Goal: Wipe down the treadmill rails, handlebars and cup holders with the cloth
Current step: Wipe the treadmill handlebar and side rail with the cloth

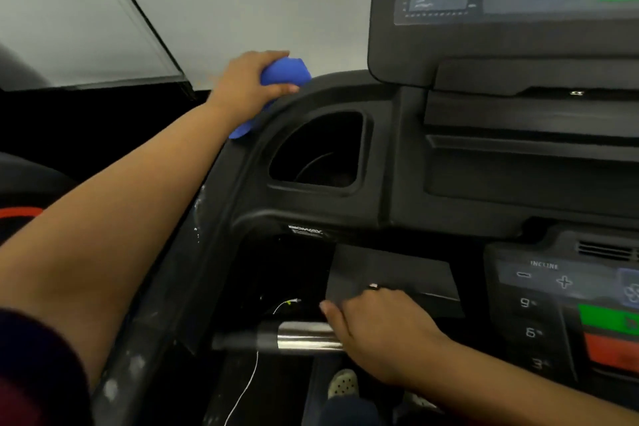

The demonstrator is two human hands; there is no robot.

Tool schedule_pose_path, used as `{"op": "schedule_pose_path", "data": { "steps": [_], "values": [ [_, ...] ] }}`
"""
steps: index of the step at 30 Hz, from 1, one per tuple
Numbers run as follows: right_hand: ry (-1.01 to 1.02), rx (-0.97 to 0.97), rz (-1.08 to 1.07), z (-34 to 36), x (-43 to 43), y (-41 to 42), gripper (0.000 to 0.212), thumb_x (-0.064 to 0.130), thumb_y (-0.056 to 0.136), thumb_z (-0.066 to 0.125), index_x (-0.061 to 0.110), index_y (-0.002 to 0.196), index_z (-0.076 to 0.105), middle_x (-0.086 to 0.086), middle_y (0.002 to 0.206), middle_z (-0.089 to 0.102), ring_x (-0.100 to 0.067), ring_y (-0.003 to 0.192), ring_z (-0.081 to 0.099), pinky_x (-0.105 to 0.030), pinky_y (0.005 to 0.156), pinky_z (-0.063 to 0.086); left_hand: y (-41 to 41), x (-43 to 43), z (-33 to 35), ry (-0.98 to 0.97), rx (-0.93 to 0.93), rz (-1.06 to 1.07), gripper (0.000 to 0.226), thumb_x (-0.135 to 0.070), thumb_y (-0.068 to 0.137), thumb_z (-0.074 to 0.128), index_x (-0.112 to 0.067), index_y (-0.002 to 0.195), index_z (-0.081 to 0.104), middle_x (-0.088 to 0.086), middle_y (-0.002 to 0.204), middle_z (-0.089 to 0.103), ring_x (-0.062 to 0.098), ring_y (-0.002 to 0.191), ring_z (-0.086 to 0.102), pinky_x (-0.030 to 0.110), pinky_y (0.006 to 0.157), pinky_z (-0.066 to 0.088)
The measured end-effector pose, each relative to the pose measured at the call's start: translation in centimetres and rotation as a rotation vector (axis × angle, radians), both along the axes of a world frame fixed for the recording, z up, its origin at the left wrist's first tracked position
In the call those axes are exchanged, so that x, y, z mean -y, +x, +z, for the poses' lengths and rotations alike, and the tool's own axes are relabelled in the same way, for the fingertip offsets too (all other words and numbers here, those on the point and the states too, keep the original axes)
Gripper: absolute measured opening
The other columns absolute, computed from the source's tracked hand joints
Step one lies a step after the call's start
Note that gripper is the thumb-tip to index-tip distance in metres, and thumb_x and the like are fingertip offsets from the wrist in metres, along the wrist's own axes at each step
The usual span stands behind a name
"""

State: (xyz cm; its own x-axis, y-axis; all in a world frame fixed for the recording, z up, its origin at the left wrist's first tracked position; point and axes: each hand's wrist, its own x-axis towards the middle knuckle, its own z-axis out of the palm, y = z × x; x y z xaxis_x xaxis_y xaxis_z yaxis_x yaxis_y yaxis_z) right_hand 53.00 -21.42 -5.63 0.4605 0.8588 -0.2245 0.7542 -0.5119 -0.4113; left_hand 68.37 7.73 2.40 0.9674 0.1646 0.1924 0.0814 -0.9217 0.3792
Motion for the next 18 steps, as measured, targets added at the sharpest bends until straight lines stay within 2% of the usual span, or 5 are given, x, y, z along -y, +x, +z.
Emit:
{"op": "schedule_pose_path", "data": {
  "steps": [2,5,10,15,18],
  "values": [
    [0.006,0.031,-0.024,0.1,-0.2,-0.2,0.046,0.037,0.102,0.018,0.014,0.103,0.059,-0.012,0.096,0.065,-0.035,0.084,0.061,-0.038,0.065,0.041,3.5,1.8,-1.7,0.038,-0.033,-0.091,0.061,-0.040,0.083,0.067,-0.017,0.137,0.047,0.011,0.135,0.052,0.026,0.126,0.046,0.026,0.104,0.028],
    [0.021,-0.012,-0.146,-0.2,-0.3,-0.4,0.054,0.044,0.100,0.020,0.014,0.088,0.063,-0.010,0.088,0.065,-0.030,0.078,0.062,-0.036,0.066,0.042,6.9,4.7,-4.1,0.146,-0.084,-0.239,0.070,-0.051,0.080,0.060,-0.013,0.138,0.046,0.016,0.134,0.051,0.034,0.122,0.047,0.034,0.106,0.030],
    [0.015,-0.022,-0.210,-0.5,-0.4,-0.3,0.053,0.045,0.098,0.021,0.014,0.080,0.060,-0.010,0.083,0.064,-0.028,0.074,0.059,-0.036,0.068,0.044,9.3,5.3,-5.9,0.144,-0.100,-0.294,0.074,-0.065,0.087,0.028,-0.016,0.140,0.042,0.017,0.142,0.044,0.033,0.131,0.040,0.039,0.112,0.028],
    [0.006,-0.046,-0.216,-0.3,-0.4,-0.3,0.049,0.048,0.098,0.022,0.021,0.075,0.055,0.000,0.067,0.055,-0.019,0.060,0.053,-0.032,0.063,0.043,9.7,3.5,-5.5,0.179,-0.121,-0.457,0.058,-0.054,0.092,0.038,-0.019,0.137,0.047,0.016,0.141,0.042,0.029,0.132,0.038,0.029,0.112,0.022],
    [0.045,0.019,-0.223,-0.5,-0.3,-0.5,0.047,0.050,0.097,0.022,0.022,0.080,0.056,0.000,0.073,0.060,-0.019,0.064,0.056,-0.034,0.064,0.047,8.4,1.9,-5.5,0.169,-0.090,-0.557,0.052,-0.046,0.093,0.039,-0.017,0.134,0.052,0.016,0.135,0.048,0.028,0.128,0.042,0.021,0.109,0.021]
  ]
}}
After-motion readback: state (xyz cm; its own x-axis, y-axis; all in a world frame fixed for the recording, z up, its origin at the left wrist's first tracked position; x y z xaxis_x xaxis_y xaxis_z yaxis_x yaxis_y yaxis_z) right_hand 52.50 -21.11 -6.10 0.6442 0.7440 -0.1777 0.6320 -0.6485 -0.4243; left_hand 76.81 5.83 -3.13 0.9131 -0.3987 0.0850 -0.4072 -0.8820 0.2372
